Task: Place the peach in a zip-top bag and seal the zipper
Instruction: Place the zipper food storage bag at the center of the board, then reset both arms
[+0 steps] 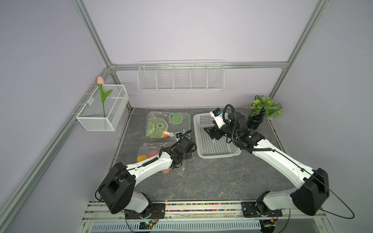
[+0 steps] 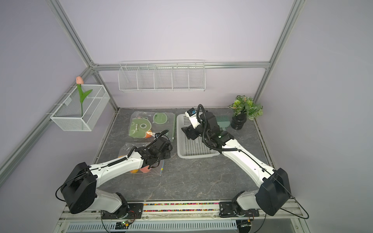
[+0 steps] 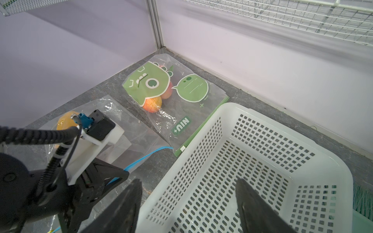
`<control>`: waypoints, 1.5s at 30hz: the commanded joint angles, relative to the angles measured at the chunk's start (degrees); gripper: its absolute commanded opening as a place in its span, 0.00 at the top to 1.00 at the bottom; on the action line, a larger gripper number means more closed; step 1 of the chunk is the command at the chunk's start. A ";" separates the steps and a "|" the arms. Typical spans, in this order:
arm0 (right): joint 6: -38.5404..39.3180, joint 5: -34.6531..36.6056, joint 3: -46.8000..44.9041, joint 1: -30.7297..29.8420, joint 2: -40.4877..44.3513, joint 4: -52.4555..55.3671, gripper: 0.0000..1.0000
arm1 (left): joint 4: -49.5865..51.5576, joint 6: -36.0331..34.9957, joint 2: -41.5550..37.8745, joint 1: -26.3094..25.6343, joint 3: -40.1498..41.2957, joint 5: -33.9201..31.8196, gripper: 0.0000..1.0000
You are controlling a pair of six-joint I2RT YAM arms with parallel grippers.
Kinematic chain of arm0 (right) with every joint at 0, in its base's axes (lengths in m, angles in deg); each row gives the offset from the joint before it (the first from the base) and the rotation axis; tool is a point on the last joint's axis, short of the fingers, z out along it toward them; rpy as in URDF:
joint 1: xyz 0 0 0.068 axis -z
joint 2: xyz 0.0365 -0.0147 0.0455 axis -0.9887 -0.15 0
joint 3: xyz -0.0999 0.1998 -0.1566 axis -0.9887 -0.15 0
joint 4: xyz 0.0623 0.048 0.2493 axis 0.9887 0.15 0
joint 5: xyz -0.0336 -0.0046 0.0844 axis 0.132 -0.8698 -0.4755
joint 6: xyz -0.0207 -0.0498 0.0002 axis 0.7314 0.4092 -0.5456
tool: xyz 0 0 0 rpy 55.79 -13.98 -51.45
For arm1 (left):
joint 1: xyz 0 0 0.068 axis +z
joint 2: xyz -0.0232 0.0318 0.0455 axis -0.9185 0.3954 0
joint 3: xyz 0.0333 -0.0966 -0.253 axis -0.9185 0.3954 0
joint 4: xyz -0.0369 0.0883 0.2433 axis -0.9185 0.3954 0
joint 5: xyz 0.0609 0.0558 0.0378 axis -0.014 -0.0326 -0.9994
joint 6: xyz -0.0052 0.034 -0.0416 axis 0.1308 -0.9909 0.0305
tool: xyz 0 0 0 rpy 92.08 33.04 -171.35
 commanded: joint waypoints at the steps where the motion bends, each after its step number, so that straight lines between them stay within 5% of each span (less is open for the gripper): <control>1: -1.12 -0.86 -0.95 0.45 1.22 -0.19 0.24 | -1.68 1.05 1.68 -0.24 -2.35 1.53 1.00; 4: -1.04 -0.86 -1.21 0.58 1.16 -0.18 0.24 | -1.12 1.04 2.85 -0.27 -3.23 1.96 0.99; 9: -1.04 -0.63 -1.85 0.88 1.24 -0.12 0.24 | 0.20 0.07 1.96 -0.28 -4.12 1.14 0.63; 13: -1.23 -0.51 -2.00 1.01 1.32 -0.18 0.24 | 2.30 -1.13 -0.43 -0.31 -4.94 -0.74 0.44; 25: -3.97 11.36 -7.14 1.28 4.14 -4.22 0.24 | 7.99 -6.38 -14.09 -0.33 -3.87 -20.49 0.39; 35: -6.84 31.87 -17.54 1.76 10.50 -12.22 0.24 | -9.62 -22.07 -22.35 0.59 5.01 -43.98 0.39; 45: -3.65 48.77 -28.60 2.80 15.43 -17.52 0.24 | -22.71 -32.66 -27.72 10.19 13.96 -45.74 0.36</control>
